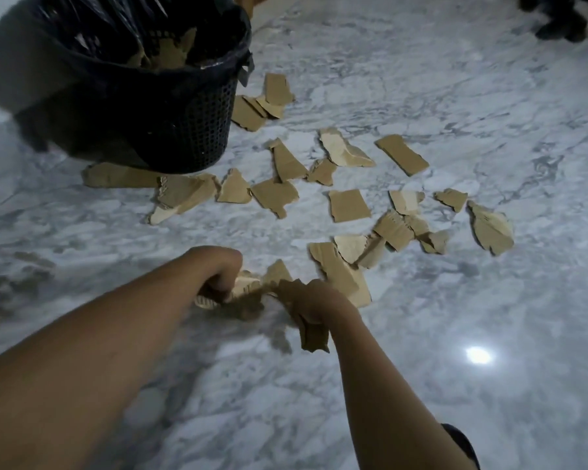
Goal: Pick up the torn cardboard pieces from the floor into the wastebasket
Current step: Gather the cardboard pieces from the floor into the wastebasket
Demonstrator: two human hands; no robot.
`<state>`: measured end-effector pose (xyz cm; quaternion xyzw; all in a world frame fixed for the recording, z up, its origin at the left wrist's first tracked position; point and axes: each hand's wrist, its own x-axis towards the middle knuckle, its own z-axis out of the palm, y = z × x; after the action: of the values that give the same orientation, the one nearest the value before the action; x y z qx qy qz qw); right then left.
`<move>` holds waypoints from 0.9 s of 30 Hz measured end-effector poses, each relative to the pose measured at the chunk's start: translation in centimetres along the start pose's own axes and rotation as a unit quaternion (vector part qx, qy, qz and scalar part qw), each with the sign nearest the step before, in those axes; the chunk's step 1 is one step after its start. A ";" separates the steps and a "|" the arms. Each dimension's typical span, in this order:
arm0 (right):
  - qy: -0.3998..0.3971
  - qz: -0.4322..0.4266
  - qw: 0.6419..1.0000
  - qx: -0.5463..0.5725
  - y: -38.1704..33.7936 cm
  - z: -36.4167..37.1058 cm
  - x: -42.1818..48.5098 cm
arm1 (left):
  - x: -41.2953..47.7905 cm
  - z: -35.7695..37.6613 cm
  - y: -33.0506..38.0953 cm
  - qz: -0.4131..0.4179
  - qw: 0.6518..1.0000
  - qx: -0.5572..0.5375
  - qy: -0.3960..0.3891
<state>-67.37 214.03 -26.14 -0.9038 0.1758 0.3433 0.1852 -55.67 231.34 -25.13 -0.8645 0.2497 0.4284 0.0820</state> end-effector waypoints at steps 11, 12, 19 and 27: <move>0.126 -0.126 0.981 -0.072 -6.7 5.5 1.2 | -0.2 -0.5 -5.5 -0.162 0.823 -0.484 0.248; 0.146 -0.111 0.980 -0.072 -6.6 5.4 1.2 | -0.3 -0.5 -5.5 -0.162 0.820 -0.492 0.242; 0.122 -0.094 0.988 0.006 -5.9 4.8 0.7 | -3.1 -1.4 -4.3 -0.090 0.949 -0.296 0.054; 0.107 -0.190 0.975 -0.038 -7.4 3.1 1.4 | -2.5 -1.1 -8.4 -0.135 0.890 -0.415 0.131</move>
<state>-64.79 221.60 -27.65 -0.9586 0.0063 0.2093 0.1929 -52.00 239.11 -23.08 -0.8935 -0.0612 0.3606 -0.2605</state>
